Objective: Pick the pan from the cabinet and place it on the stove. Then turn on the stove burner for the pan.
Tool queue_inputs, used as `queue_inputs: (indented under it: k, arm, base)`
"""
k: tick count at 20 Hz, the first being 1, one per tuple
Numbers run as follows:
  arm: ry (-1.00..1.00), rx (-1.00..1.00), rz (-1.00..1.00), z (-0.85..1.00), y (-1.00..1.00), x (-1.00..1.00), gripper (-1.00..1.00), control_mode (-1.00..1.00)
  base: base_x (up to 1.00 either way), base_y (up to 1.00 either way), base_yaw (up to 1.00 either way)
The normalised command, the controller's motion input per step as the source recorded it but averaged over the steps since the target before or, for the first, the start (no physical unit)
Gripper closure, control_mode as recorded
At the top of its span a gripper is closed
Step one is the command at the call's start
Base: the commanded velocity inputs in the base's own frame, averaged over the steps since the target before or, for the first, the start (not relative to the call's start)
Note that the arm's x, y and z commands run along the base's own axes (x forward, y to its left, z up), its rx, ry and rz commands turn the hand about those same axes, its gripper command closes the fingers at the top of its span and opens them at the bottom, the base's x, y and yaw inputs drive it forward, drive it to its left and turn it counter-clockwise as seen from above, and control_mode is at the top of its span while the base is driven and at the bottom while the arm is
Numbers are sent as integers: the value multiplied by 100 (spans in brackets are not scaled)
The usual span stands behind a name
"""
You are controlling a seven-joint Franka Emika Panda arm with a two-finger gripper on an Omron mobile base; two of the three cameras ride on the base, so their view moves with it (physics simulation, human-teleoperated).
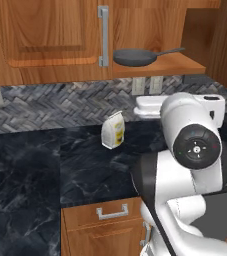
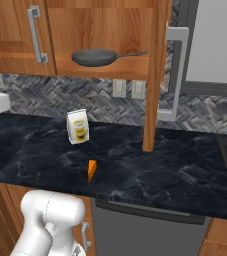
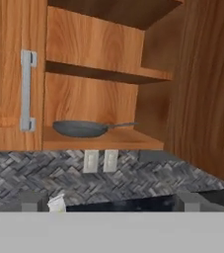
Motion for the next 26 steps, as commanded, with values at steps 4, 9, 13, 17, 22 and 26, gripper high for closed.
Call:
queue_inputs:
  k: [4,9,13,17,22,26]
  arm:
    - [-18,8,16,10,7,22,-100,-100]
    - [-12,-1,11,15,24,21,-100,-100]
    - [-3,-7,0,11,42,11,-100,-100]
    - [-3,-6,0,6,38,12,-100,-100]
    - [-5,-1,0,5,7,24,-100,-100]
    - [-6,0,0,0,0,40,-100,-100]
  base:
    - [0,0,0]
    - [0,0,0]
    - [0,0,0]
    - [0,0,0]
    - [0,0,0]
    - [0,0,0]
